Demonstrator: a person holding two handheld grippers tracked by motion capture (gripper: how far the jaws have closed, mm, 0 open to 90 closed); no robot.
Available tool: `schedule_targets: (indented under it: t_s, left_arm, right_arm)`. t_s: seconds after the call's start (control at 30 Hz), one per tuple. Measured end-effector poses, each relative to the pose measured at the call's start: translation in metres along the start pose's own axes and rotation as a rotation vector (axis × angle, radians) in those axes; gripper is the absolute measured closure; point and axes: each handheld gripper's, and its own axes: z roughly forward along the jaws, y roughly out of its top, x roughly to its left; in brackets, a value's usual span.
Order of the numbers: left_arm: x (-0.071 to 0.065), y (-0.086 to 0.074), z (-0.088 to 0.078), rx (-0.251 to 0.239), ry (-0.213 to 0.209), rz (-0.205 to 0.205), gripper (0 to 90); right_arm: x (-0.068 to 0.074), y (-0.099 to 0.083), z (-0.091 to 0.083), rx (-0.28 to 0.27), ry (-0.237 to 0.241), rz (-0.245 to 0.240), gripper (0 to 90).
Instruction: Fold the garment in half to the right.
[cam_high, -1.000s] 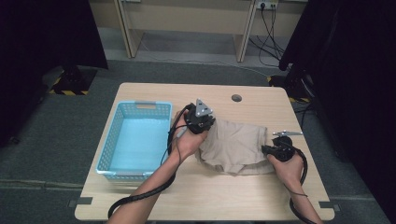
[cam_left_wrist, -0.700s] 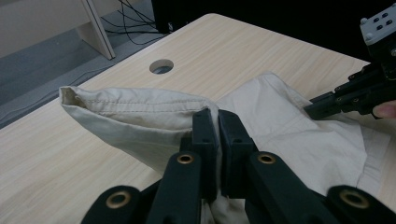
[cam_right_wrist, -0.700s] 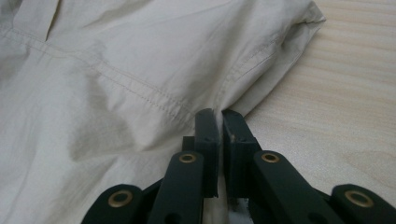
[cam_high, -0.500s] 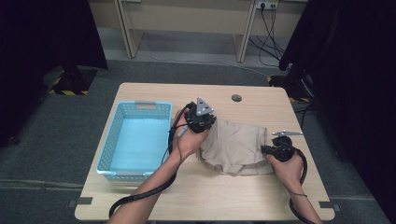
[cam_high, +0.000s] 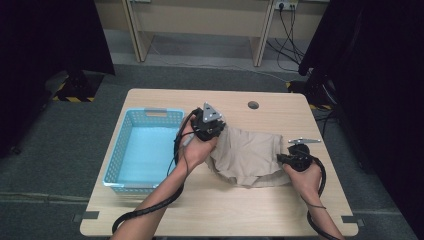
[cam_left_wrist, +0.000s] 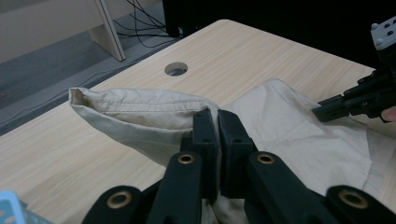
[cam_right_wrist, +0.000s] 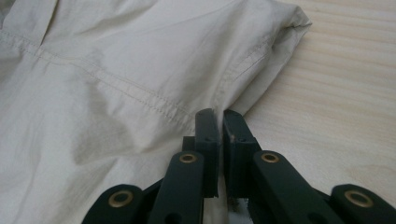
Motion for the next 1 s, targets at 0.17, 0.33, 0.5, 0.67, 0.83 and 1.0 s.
schedule_targets:
  t_s: [0.17, 0.33, 0.5, 0.67, 0.83, 1.0]
  left_arm:
    - [0.004, 0.000, -0.005, 0.001, 0.015, 0.007, 86.3]
    - [0.006, 0.000, -0.006, 0.007, 0.021, 0.007, 86.3]
    - [0.006, 0.000, -0.006, 0.007, 0.028, 0.014, 86.2]
    - [0.000, 0.000, -0.001, 0.007, 0.011, 0.007, 86.2]
    - [-0.006, 0.003, 0.004, 0.004, 0.001, 0.017, 86.2]
    - [-0.014, 0.007, 0.009, -0.006, -0.011, 0.026, 86.2]
  right_arm:
    - [0.008, 0.004, 0.003, -0.002, 0.010, -0.015, 86.2]
    - [0.016, 0.007, 0.005, 0.002, 0.024, -0.020, 86.1]
    - [0.019, 0.008, 0.006, -0.003, 0.031, -0.029, 86.0]
    - [0.016, 0.006, 0.005, -0.002, 0.030, -0.021, 85.4]
    - [0.009, 0.003, 0.001, -0.005, 0.022, -0.013, 80.5]
    - [0.005, 0.004, -0.009, -0.045, 0.008, 0.001, 73.0]
